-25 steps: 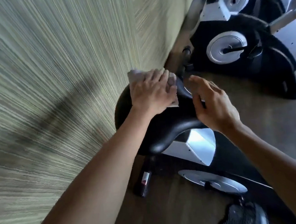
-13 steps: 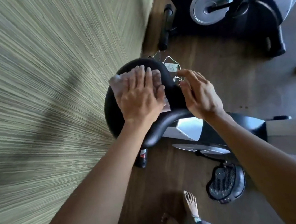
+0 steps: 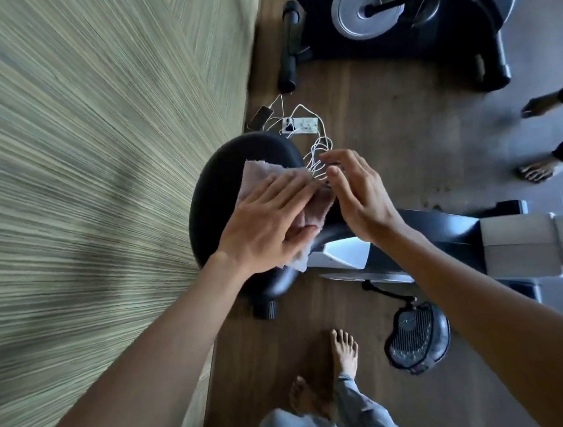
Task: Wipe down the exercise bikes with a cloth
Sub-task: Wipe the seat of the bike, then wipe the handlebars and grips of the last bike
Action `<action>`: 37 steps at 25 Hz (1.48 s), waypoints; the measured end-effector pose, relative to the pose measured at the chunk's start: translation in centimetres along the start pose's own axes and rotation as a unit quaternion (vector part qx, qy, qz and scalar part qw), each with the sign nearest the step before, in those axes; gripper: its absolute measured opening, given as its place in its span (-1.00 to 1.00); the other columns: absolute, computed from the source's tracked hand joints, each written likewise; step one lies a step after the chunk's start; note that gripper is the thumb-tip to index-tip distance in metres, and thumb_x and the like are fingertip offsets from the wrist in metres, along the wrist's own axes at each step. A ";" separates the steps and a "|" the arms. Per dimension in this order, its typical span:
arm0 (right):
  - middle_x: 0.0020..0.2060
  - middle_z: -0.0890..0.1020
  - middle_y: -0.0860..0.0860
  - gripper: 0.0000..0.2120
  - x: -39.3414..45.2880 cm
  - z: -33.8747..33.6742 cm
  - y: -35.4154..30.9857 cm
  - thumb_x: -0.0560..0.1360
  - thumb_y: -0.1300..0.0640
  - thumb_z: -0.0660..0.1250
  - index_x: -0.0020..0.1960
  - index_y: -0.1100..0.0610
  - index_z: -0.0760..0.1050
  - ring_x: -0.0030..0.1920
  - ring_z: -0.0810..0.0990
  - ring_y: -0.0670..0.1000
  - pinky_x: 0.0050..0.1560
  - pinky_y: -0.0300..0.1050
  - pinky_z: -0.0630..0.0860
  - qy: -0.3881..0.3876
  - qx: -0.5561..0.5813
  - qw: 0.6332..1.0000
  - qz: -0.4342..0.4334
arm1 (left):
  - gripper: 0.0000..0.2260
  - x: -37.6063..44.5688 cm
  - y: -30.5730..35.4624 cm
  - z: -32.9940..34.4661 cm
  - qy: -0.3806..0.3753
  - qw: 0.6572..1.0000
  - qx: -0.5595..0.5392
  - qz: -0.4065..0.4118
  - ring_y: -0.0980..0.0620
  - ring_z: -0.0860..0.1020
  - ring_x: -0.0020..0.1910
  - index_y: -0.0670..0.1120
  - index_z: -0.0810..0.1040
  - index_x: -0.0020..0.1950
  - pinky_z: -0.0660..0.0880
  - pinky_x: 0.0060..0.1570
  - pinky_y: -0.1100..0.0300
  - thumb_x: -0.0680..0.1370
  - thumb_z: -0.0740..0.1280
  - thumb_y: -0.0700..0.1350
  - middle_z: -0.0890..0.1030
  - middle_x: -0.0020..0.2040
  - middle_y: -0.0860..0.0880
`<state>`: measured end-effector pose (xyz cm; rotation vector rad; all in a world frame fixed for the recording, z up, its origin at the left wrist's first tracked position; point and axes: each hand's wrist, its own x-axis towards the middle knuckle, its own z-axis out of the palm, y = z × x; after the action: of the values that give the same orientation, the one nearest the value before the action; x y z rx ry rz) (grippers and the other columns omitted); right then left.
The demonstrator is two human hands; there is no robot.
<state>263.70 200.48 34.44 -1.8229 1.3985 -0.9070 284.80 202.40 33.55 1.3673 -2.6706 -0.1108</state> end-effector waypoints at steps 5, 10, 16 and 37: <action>0.07 0.59 0.00 -0.69 -1.7 0.2 -1.3 0.69 0.04 0.07 0.21 0.16 0.51 0.13 0.54 -0.04 0.22 -0.05 0.46 0.047 0.024 0.997 0.057 | -0.39 5.0 -0.8 0.4 -0.002 0.987 0.021 -0.158 -0.03 0.21 0.60 -0.07 0.41 0.53 0.05 0.59 -0.05 0.65 -0.01 0.27 0.38 0.56 -0.04; 0.07 0.61 0.05 -0.63 -3.8 0.8 -2.7 0.68 -0.02 0.03 0.22 0.14 0.51 0.13 0.57 0.03 0.21 0.10 0.50 0.172 0.070 0.970 0.157 | -0.52 4.8 3.0 1.8 0.066 0.998 0.007 0.017 -0.12 0.53 0.27 -0.11 0.58 0.27 0.32 0.42 -0.04 0.64 0.15 0.23 0.64 0.19 -0.08; 0.10 0.61 0.06 -0.60 -7.9 0.9 -6.2 0.67 -0.04 0.03 0.24 0.16 0.52 0.13 0.55 0.06 0.22 0.08 0.47 0.229 0.039 0.949 0.211 | -0.68 2.7 2.9 1.7 0.165 0.973 0.091 0.136 -0.13 0.61 0.09 -0.12 0.63 0.20 0.45 0.14 -0.02 0.63 0.24 0.04 0.65 0.12 -0.13; -0.02 0.63 -0.04 -0.83 -35.7 -12.7 -26.0 0.69 0.12 0.21 0.18 0.11 0.56 -0.05 0.53 -0.12 0.03 -0.23 0.42 0.434 -0.028 0.813 0.387 | -0.59 0.9 30.8 -18.1 -0.028 0.901 -0.266 0.341 -0.26 0.60 -0.09 -0.09 0.48 -0.08 0.54 -0.08 -0.13 0.64 0.12 0.24 0.62 -0.08 -0.13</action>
<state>259.77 239.56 58.24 -0.6289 2.4612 -1.2690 262.50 219.65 55.45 0.2471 -2.6882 -0.7333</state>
